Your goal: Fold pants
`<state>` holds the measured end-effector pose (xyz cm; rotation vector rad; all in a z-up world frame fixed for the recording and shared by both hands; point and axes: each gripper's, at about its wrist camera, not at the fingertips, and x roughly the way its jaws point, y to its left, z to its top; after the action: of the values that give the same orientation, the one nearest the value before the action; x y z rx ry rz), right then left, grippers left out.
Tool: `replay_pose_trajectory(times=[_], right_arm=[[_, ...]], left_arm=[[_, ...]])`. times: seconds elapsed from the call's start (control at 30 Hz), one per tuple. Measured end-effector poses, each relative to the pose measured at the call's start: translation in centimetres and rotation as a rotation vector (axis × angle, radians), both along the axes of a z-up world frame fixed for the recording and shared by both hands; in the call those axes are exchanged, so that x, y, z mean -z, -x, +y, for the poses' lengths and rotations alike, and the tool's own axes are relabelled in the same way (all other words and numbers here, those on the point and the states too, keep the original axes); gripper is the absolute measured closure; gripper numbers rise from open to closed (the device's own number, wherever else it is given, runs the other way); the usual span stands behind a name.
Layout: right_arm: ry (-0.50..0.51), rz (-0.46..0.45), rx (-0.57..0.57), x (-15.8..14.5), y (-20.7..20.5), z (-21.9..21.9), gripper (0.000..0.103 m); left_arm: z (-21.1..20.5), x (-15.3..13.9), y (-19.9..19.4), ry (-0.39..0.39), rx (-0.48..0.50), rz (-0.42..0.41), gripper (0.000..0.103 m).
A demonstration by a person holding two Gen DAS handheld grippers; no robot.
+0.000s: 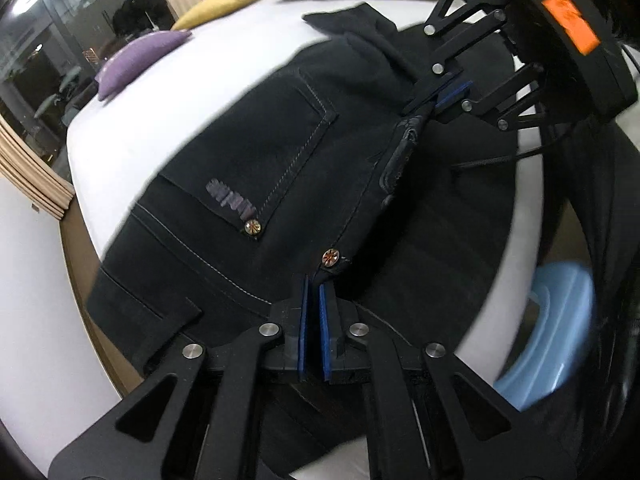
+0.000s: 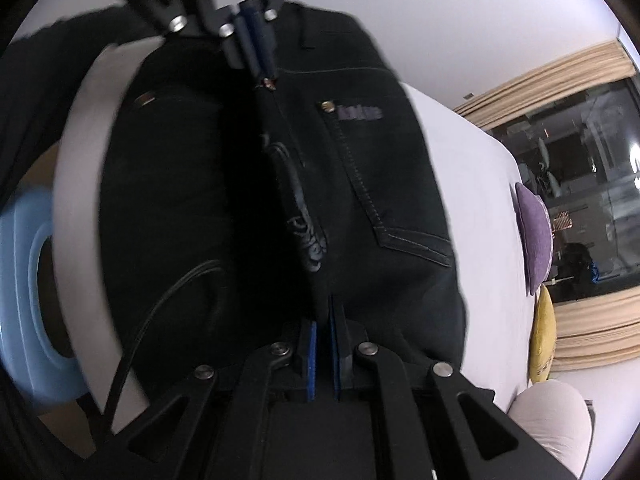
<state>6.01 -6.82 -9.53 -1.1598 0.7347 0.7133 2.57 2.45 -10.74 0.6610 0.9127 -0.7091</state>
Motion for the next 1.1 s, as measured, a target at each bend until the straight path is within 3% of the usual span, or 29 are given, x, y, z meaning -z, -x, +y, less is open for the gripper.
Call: replay_pose_trajectory(times=[0.23, 0.37, 0.67, 1.1], right_arm=[[0.077, -0.04, -0.047, 0.1, 3.1, 1.5, 0.097], [0.125, -0.069, -0.053, 0.4, 2.8, 1.8, 0.097], [0.129, -0.062, -0.018, 0.3, 5.1, 2.5, 0.097], [0.117, -0.069, 0.049, 2.3, 2.2, 3.0, 0.094]], left_arm=[[0.0, 0.5, 2.0, -0.024, 0.027, -0.007, 0.101], [-0.7, 0.5, 2.8, -0.039, 0.052, -0.006, 0.101], [-0.6, 0.6, 2.5, -0.032, 0.061, 0.014, 0.101], [0.4, 1.3, 2.3, -0.013, 0.0, 0.029, 0.095]])
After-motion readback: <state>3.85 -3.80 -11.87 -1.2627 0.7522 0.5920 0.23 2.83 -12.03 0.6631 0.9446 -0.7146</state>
